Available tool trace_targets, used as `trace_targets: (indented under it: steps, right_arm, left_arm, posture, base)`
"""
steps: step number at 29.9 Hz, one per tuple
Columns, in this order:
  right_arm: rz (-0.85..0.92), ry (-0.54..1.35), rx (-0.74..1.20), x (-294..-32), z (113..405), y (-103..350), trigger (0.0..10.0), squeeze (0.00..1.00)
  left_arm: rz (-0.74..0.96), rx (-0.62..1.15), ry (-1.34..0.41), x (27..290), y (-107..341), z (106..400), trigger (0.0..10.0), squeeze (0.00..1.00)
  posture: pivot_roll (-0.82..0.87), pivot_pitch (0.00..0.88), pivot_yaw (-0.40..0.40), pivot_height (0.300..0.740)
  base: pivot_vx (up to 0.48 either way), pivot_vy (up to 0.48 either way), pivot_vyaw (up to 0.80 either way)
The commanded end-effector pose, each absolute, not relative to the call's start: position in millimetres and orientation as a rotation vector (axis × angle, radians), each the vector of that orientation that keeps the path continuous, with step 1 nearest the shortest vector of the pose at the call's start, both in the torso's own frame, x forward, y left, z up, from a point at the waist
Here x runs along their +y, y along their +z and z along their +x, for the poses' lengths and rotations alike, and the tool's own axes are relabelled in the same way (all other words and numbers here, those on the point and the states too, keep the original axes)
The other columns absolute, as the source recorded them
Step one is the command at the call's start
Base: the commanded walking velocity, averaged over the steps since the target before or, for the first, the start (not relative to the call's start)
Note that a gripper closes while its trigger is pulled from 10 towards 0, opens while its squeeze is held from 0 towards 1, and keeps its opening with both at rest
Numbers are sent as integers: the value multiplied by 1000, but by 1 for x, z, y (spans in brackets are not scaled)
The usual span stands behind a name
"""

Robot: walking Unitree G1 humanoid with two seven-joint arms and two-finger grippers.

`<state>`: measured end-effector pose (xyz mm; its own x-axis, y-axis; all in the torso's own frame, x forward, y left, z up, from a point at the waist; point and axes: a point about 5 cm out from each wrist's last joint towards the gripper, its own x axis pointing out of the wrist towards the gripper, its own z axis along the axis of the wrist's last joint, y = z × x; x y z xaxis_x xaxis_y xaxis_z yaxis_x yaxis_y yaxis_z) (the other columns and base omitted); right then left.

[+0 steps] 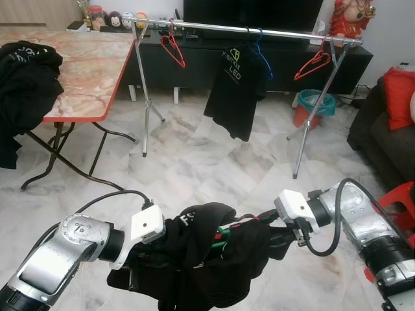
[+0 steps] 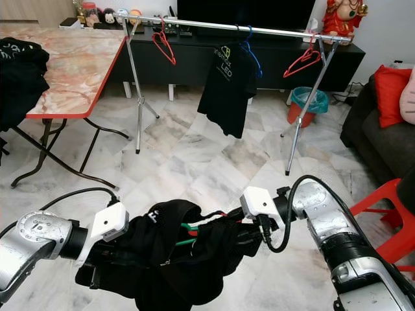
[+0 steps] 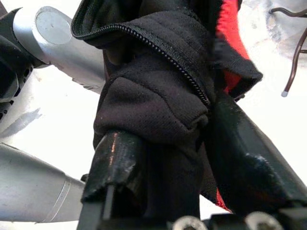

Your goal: Hang hanger

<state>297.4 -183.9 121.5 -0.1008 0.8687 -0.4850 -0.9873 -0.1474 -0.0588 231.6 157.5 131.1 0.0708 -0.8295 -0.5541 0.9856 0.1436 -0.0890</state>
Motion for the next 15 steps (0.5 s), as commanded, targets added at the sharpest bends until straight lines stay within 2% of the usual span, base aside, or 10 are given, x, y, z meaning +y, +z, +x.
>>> trace_targets:
  steps: [1,15]
  right_arm:
    - [-480,1688,327,-183,294,122,0,0]
    - [-431,1709,323,-179,292,125,0,0]
  left_arm:
    - [360,482,-1429,152,143,234,0,0]
    - [364,471,-1422,151,143,236,0,0]
  posture:
    - [72,0,-73,740]
    - [73,0,-74,740]
  base:
    - [0,0,0]
    - [0,0,0]
